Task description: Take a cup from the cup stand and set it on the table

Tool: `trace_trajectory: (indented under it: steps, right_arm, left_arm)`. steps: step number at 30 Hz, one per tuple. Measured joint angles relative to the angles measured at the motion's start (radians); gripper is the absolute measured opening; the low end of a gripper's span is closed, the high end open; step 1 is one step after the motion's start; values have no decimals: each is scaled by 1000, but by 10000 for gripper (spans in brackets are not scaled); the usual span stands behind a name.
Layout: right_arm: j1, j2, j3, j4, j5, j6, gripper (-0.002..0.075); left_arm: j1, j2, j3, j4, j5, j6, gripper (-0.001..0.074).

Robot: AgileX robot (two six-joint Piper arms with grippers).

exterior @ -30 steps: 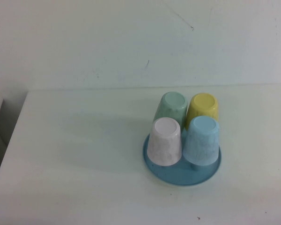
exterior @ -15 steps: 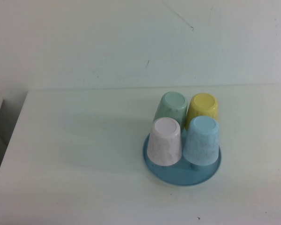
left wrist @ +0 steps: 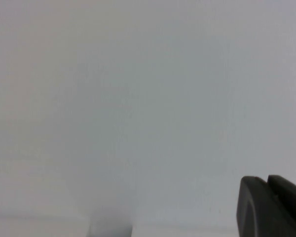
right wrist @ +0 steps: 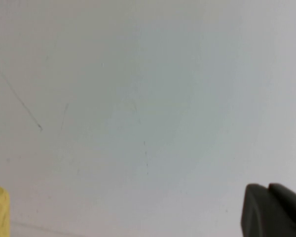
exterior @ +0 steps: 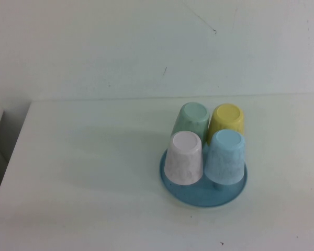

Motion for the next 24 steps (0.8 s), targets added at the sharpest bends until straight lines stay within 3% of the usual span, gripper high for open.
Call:
trace_trajectory:
  steps: [4, 17, 24]
  right_arm:
    - [0, 0, 0, -2, -60, 0, -3]
    - [0, 0, 0, 22, -125, 6, -3]
    - [0, 0, 0, 192, -142, -136, -3]
  left_arm:
    - [0, 0, 0, -4, -218, 0, 6]
    - [0, 0, 0, -6, -229, -7, 6]
    - [0, 0, 0, -6, -279, -35, 3]
